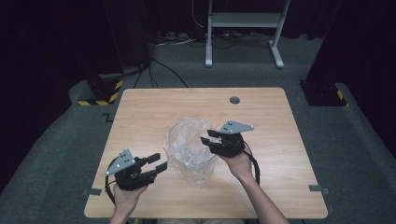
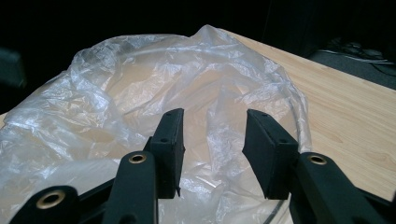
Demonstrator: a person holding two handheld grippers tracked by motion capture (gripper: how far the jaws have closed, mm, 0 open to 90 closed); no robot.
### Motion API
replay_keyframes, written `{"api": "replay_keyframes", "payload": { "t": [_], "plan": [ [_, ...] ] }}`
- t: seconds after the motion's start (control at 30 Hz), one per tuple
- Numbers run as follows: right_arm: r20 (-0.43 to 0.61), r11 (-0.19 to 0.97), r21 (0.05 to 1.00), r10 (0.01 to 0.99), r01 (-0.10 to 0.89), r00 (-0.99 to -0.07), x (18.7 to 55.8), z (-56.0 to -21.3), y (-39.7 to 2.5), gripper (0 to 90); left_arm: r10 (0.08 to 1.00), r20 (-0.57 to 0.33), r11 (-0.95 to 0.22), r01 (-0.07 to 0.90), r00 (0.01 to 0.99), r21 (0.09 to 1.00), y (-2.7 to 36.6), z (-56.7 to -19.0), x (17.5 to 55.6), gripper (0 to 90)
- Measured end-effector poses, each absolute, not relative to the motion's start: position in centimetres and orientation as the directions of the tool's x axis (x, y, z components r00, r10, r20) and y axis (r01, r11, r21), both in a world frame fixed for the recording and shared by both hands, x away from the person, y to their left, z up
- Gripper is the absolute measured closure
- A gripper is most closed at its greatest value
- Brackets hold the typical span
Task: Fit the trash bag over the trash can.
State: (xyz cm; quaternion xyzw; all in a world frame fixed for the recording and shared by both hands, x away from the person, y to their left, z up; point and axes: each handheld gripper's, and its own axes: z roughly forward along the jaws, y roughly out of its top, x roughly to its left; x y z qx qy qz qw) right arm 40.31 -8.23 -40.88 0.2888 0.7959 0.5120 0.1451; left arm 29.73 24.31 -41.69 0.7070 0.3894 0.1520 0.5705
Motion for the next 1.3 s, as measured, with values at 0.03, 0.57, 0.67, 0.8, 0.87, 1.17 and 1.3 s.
{"api": "replay_keyframes", "payload": {
  "t": [0.03,0.57,0.67,0.8,0.87,1.17,1.3],
  "plan": [
    [0.065,0.309,0.899,0.609,0.311,-0.791,40.3,-40.9,-8.2,57.5,0.730,-0.242,-0.033,0.387,0.639,0.922,24.5,-41.6,30.1,52.3],
    [0.062,0.321,0.894,0.602,0.312,-0.796,40.3,-41.2,-8.1,57.9,0.722,-0.319,-0.092,0.542,0.614,0.835,22.9,-43.4,35.1,90.0],
    [0.056,0.322,0.895,0.605,0.308,-0.794,40.3,-41.2,-8.2,57.7,0.739,-0.296,-0.133,0.561,0.606,0.817,22.6,-44.0,35.8,90.0],
    [0.050,0.325,0.896,0.606,0.304,-0.794,40.2,-41.2,-8.2,57.5,0.776,-0.241,-0.190,0.579,0.583,0.793,22.7,-44.8,36.5,90.0],
    [0.047,0.327,0.895,0.606,0.302,-0.794,40.2,-41.2,-8.1,57.4,0.769,-0.277,-0.132,0.568,0.575,0.813,23.3,-44.6,35.9,90.0],
    [0.047,0.321,0.899,0.606,0.298,-0.794,40.2,-41.3,-8.2,57.6,0.755,-0.342,0.056,0.465,0.560,0.884,24.7,-42.3,32.2,37.3],
    [0.055,0.314,0.900,0.606,0.302,-0.793,40.2,-41.3,-8.2,57.7,0.744,-0.330,0.003,0.492,0.581,0.871,23.1,-42.8,32.1,40.4]
  ]
}}
